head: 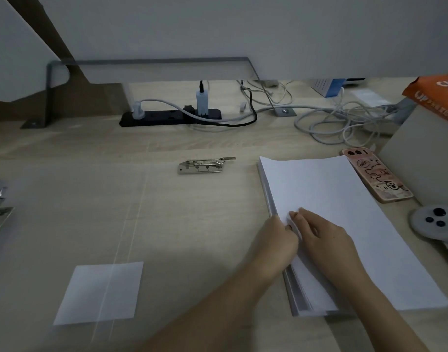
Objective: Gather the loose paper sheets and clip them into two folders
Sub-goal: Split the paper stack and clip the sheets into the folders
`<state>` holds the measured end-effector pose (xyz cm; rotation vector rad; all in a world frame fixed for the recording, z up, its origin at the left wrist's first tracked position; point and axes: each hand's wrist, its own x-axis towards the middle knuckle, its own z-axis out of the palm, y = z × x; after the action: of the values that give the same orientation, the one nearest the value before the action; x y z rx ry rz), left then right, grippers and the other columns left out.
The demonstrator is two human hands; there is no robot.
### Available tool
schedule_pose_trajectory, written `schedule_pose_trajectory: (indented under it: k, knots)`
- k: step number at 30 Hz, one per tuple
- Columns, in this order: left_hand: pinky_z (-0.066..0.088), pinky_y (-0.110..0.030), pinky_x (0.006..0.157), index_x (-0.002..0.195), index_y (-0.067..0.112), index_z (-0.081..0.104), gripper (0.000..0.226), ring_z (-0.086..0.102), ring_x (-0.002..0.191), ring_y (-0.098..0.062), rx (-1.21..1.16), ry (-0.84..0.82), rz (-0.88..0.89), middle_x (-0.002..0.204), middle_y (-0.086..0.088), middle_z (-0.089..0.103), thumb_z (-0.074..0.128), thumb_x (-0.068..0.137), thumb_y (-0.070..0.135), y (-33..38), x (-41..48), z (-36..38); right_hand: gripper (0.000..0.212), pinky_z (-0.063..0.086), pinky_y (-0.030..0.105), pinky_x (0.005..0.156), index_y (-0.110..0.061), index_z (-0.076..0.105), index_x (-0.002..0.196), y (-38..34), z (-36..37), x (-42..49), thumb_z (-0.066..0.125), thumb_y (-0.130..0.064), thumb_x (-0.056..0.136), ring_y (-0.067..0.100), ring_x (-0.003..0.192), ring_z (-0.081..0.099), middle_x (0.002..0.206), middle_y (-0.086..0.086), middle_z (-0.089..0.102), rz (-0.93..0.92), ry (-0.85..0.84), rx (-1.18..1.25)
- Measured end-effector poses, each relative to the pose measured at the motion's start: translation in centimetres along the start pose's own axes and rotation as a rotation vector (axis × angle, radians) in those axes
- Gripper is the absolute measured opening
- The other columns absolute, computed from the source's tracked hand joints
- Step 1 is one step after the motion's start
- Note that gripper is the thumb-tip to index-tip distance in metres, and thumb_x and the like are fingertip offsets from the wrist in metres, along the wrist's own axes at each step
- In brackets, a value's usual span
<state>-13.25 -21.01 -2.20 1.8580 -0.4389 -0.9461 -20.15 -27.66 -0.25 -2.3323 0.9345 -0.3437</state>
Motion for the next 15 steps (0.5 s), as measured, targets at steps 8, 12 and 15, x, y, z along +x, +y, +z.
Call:
schedule_pose_trajectory:
  k: [8,12,15]
  knots:
    - [0.049,-0.037,0.085,0.111,0.021,0.058,0.038,0.061,0.089,-0.014,-0.121,0.0,0.005,0.101,0.0,0.064,0.035,0.091,0.044,-0.9,0.0,0.1,0.033,0.035,0.021,0.093,-0.022,0.058,0.125,0.8,0.0,0.0,0.043,-0.03,0.096,0.016,0.119,0.054,0.131,-0.003,0.058,-0.001,-0.063,0.02]
    - [0.051,-0.039,0.093,0.094,0.036,0.069,0.042,0.067,0.098,-0.015,-0.356,-0.063,-0.061,0.102,0.003,0.072,0.034,0.084,0.058,-1.6,-0.3,-0.1,0.04,0.039,0.031,0.099,-0.026,0.054,0.128,0.5,-0.3,0.3,0.041,-0.042,0.094,0.017,0.123,0.051,0.134,-0.004,0.056,0.022,-0.107,0.038]
    - [0.051,-0.026,0.09,0.095,0.037,0.069,0.034,0.066,0.101,-0.004,-0.474,-0.149,-0.025,0.104,0.01,0.072,0.036,0.097,0.043,-1.5,-0.7,-0.4,0.046,0.04,0.03,0.094,-0.027,0.055,0.129,0.4,-0.4,0.7,0.043,-0.05,0.09,0.017,0.119,0.053,0.129,-0.002,0.06,0.062,-0.13,0.073]
